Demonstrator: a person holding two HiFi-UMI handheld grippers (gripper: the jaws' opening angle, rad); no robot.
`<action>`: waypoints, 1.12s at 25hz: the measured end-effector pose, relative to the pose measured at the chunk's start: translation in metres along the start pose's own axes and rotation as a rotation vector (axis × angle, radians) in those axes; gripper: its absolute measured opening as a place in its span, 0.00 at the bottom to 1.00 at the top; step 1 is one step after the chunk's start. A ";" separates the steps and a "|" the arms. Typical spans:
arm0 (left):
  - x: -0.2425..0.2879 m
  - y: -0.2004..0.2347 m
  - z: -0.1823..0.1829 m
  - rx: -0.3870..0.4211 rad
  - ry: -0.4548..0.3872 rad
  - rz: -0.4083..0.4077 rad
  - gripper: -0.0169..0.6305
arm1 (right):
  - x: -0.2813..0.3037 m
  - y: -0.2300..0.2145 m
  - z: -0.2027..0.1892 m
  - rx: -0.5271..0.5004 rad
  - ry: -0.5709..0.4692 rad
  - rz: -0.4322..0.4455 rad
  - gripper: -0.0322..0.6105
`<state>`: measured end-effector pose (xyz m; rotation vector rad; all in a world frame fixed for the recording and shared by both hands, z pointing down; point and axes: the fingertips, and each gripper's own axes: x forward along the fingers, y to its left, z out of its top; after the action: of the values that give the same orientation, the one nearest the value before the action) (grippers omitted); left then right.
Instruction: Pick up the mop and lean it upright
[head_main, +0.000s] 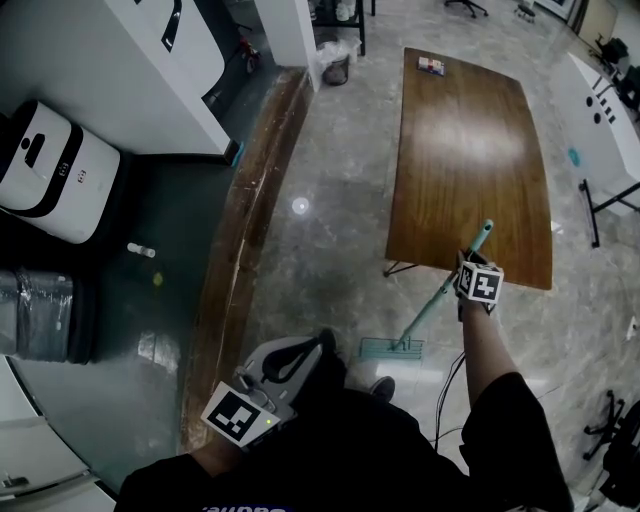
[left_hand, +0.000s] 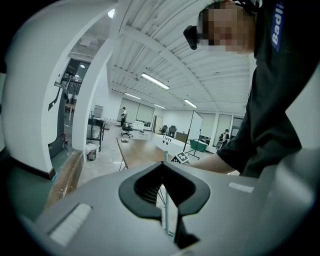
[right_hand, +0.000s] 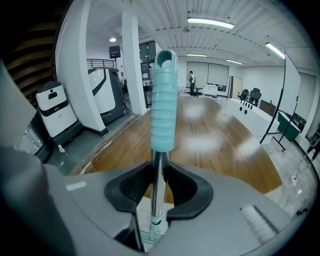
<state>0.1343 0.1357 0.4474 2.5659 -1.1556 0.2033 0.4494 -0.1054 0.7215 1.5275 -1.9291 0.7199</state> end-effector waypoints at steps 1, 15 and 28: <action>-0.001 0.000 0.000 0.003 0.000 -0.002 0.06 | -0.002 0.002 0.000 -0.001 -0.003 0.000 0.22; 0.007 -0.034 0.007 0.047 -0.025 -0.095 0.06 | -0.065 0.030 -0.029 0.021 -0.059 0.044 0.22; 0.017 -0.076 0.021 0.075 -0.068 -0.158 0.06 | -0.163 0.081 -0.073 -0.064 -0.088 0.148 0.22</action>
<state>0.2024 0.1639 0.4145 2.7338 -0.9796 0.1258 0.4084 0.0722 0.6501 1.4101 -2.1278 0.6553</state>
